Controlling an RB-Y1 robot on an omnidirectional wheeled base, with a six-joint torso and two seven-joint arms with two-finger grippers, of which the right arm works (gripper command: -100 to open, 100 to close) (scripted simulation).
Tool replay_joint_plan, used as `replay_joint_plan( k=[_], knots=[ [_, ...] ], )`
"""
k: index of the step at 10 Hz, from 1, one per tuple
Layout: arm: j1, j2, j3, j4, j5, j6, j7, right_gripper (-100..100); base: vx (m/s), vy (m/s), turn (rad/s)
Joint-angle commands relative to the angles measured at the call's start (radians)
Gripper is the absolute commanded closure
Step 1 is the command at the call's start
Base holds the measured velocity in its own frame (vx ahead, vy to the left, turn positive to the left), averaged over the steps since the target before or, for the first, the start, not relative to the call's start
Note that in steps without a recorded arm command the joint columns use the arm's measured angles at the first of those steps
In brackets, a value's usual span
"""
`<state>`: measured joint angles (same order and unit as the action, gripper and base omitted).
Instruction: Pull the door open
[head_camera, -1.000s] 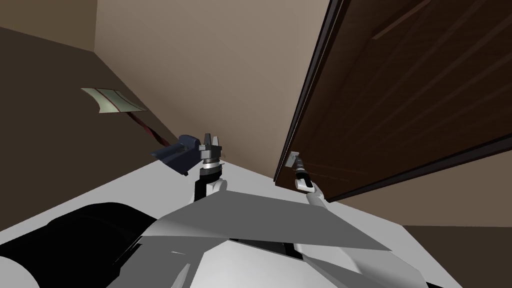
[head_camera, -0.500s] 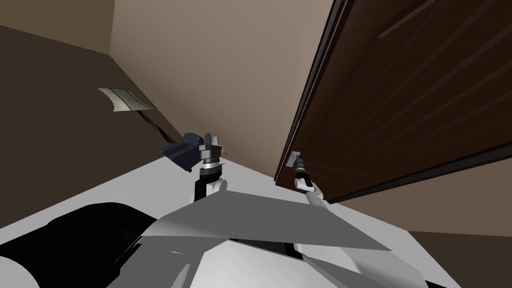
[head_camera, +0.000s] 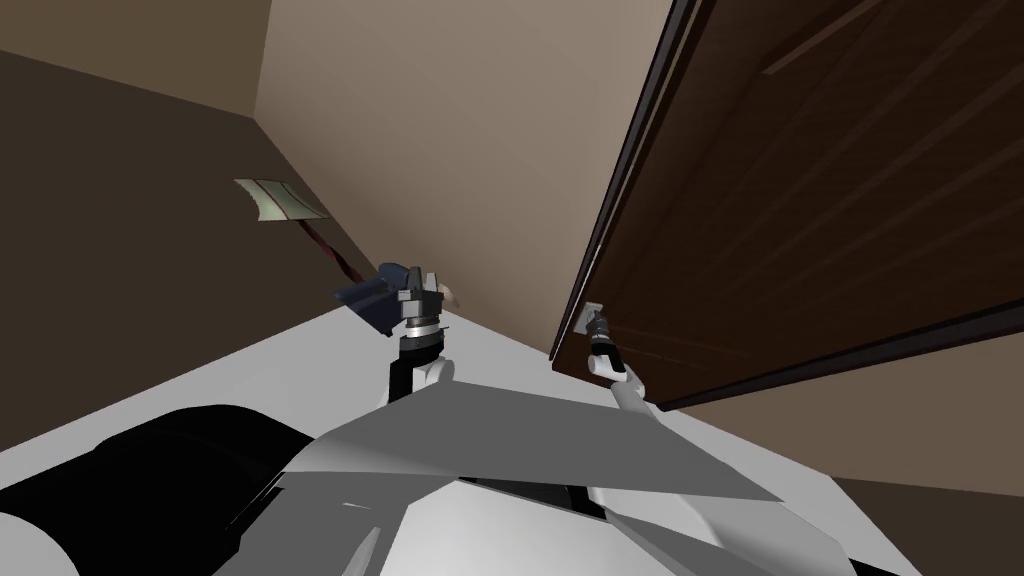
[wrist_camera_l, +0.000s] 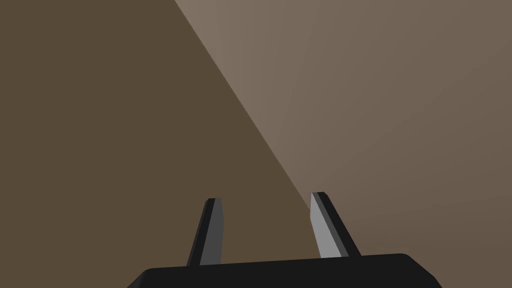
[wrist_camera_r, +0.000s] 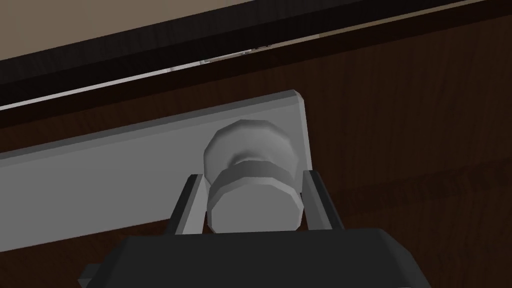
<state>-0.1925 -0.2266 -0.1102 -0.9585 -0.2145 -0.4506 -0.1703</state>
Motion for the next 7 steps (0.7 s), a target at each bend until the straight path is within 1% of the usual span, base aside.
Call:
replay_joint_plan(
  k=[1,2,3,4,5,6,7],
  knots=[
    [-0.017,-0.001,0.016,0.016,-0.046,-0.010,-0.050,100,-0.081,-0.039,0.123],
    [-0.017,-0.001,0.016,0.016,-0.046,-0.010,-0.068,100,-0.059,-0.028,0.058],
    [-0.024,-0.004,0.022,0.025,-0.077,-0.012,-0.103,100,-0.060,-0.018,0.086],
    [-0.024,-0.004,0.022,0.025,-0.077,-0.012,-0.109,100,-0.042,-0.021,0.040],
    [-0.031,-0.008,0.028,0.034,-0.107,-0.014,-0.150,100,-0.046,-0.018,0.087],
    [-0.038,-0.011,0.034,0.043,-0.138,-0.016,-0.175,100,-0.073,-0.041,0.133],
    [-0.038,-0.011,0.034,0.043,-0.138,-0.016,-0.191,100,-0.058,-0.041,0.055]
  ],
)
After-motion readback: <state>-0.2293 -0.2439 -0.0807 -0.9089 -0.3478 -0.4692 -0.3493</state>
